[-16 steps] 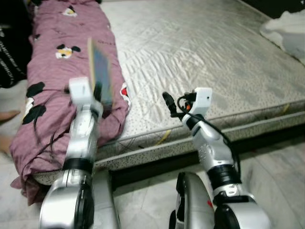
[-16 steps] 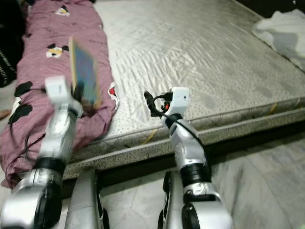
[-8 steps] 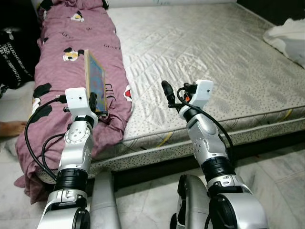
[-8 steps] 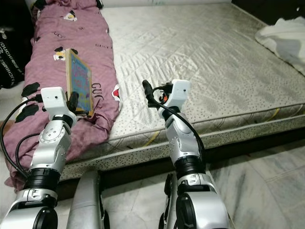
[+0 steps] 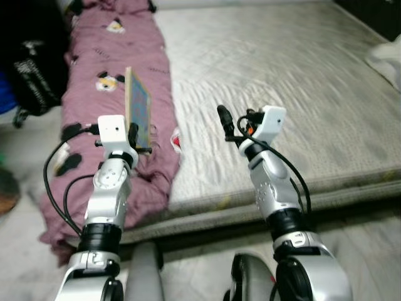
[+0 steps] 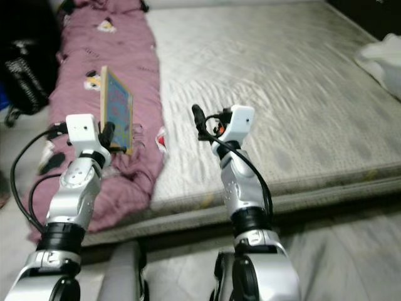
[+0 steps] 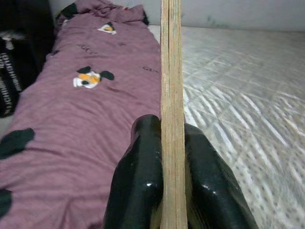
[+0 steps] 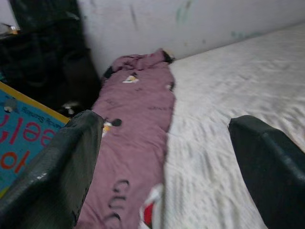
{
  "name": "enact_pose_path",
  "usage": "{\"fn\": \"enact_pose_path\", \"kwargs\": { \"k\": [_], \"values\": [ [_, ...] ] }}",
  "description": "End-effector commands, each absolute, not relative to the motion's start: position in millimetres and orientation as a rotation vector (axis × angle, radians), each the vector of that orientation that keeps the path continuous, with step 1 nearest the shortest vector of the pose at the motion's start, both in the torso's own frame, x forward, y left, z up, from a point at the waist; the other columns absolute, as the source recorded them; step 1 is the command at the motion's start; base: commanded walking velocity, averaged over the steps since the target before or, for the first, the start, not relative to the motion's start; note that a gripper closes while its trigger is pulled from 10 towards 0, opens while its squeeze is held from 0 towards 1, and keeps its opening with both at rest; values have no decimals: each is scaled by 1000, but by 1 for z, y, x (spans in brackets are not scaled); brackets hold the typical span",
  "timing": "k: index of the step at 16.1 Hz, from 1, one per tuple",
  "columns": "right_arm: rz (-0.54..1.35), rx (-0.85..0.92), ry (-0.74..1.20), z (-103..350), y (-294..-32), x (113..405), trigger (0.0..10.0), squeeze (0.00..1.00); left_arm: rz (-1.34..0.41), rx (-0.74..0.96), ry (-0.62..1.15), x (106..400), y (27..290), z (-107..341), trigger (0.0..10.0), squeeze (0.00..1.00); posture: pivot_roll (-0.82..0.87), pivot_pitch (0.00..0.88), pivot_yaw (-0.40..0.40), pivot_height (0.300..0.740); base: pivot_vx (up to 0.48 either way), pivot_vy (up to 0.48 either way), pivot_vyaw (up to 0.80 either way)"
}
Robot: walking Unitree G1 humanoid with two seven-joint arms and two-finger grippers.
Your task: Clean up the room
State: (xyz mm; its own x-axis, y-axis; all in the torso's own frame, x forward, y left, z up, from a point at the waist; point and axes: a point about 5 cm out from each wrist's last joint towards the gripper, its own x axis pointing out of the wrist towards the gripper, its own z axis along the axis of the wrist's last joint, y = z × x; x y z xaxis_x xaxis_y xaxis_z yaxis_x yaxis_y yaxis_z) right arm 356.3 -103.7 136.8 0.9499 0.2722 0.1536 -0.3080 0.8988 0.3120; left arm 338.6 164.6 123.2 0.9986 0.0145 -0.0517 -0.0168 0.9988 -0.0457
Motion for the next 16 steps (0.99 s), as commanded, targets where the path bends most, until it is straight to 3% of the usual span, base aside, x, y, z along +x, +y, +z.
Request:
{"fn": "enact_pose_path", "kwargs": {
  "k": [1,2,3,4,5,12,16],
  "values": [
    [310,342,-121,142,-101,356,10000,0,9,-39,3,340,164,137,0,0,38,0,-12,719,0,0,0],
    [313,334,-119,141,-101,355,10000,0,9,-23,13,336,165,134,0,0,35,0,-14,734,0,0,0],
    [304,323,-108,137,-102,354,10000,0,19,-5,31,331,167,127,4510,0,39,0,-17,740,0,0,0],
    [298,317,-103,135,-103,353,10000,0,23,2,41,329,167,123,4510,0,40,0,-18,740,0,0,0],
    [295,315,-98,133,-103,351,10000,0,23,11,48,327,166,122,10000,0,43,0,-21,740,0,0,0],
    [232,281,-78,128,-110,347,10000,0,14,115,71,332,155,121,10000,0,28,0,-28,740,0,0,0],
    [202,257,-66,128,-114,348,10000,0,-27,59,47,334,146,125,10000,0,34,0,-47,740,0,0,0]
  ]
}}
